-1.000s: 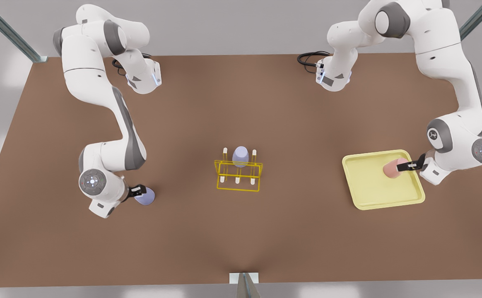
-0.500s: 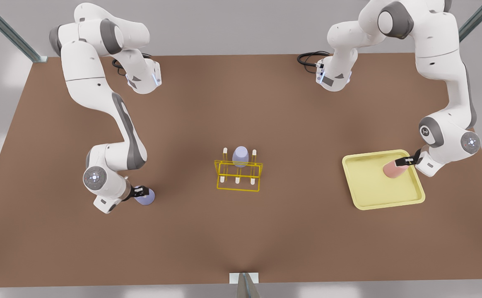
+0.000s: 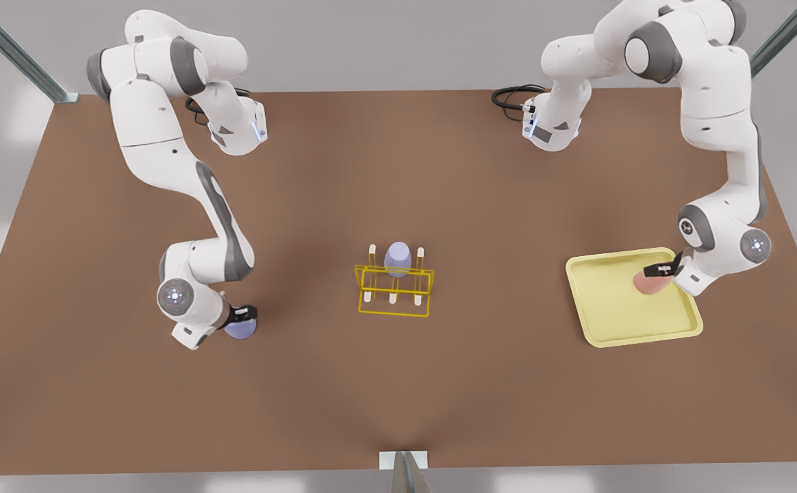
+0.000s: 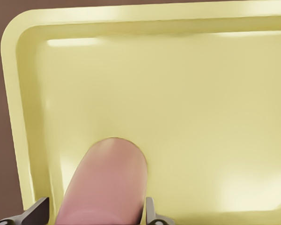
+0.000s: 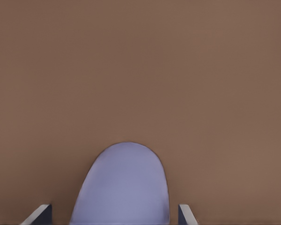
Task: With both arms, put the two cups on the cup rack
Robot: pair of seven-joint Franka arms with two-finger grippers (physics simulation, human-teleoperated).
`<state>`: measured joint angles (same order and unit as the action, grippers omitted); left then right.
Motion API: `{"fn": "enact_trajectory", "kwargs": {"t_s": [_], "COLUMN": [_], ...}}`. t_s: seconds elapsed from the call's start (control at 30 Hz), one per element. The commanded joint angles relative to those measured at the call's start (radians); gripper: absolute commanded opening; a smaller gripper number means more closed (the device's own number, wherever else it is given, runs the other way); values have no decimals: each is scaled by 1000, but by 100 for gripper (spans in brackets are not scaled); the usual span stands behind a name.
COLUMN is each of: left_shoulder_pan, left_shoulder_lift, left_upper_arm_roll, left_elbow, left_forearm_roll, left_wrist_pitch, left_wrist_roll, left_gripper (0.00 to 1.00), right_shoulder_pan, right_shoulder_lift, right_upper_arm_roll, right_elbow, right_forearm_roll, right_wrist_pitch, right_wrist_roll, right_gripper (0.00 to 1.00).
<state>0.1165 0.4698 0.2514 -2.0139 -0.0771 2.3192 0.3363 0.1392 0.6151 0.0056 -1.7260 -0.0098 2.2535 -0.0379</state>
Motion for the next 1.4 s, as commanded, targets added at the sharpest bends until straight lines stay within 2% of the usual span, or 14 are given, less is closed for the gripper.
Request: {"fn": "enact_trajectory", "kwargs": {"t_s": [0.0, 0.13, 0.27, 0.47, 0.5, 0.73, 0.77, 0.93, 0.97, 1.03, 1.07, 1.27, 1.37], "left_shoulder_pan": [0, -1, -3, -8, -8, -9, -9, -12, -14, -17, -21, -35, -144], "left_shoulder_lift": [6, 6, 15, 24, 24, 35, 35, 29, 29, 24, 15, -3, -132], "left_upper_arm_roll": [0, -1, -3, -4, -4, -4, -4, -14, -14, -14, -14, -14, -14], "left_elbow": [-3, -22, -20, -20, -20, -20, -20, -19, -19, -19, -19, -19, -14], "left_forearm_roll": [0, -1, -33, -35, -35, -35, -35, -35, -35, -36, -36, -36, -35], "left_wrist_pitch": [48, 48, 62, 80, 80, 100, 100, 97, 95, 91, 80, 54, -92], "left_wrist_roll": [26, 26, 26, 26, 26, 24, 24, 21, 18, 15, 9, -19, -115], "left_gripper": [100, 100, 100, 100, 91, 90, 85, 85, 84, 83, 83, 82, 82], "right_shoulder_pan": [0, 0, -3, -3, -4, 0, 0, 2, 0, 0, 0, -1, -6], "right_shoulder_lift": [3, -5, -34, -28, -26, -38, -38, -37, -37, -35, -34, -25, -31], "right_upper_arm_roll": [0, 0, 0, 0, 0, 0, 0, 0, 0, 0, 0, 4, 19], "right_elbow": [-6, -15, -89, -119, -122, -182, -185, -184, -182, -179, -175, -124, -103], "right_forearm_roll": [-1, -22, -22, -24, -24, -24, -24, -24, -24, -24, -24, -18, -16], "right_wrist_pitch": [1, 37, 185, 215, 216, 221, 221, 219, 219, 216, 216, 222, 222], "right_wrist_roll": [-2, -2, -2, -2, -2, -8, -8, -10, -10, -10, -10, -8, -22], "right_gripper": [100, 100, 100, 100, 100, 100, 100, 100, 97, 78, 74, 73, 73]}}
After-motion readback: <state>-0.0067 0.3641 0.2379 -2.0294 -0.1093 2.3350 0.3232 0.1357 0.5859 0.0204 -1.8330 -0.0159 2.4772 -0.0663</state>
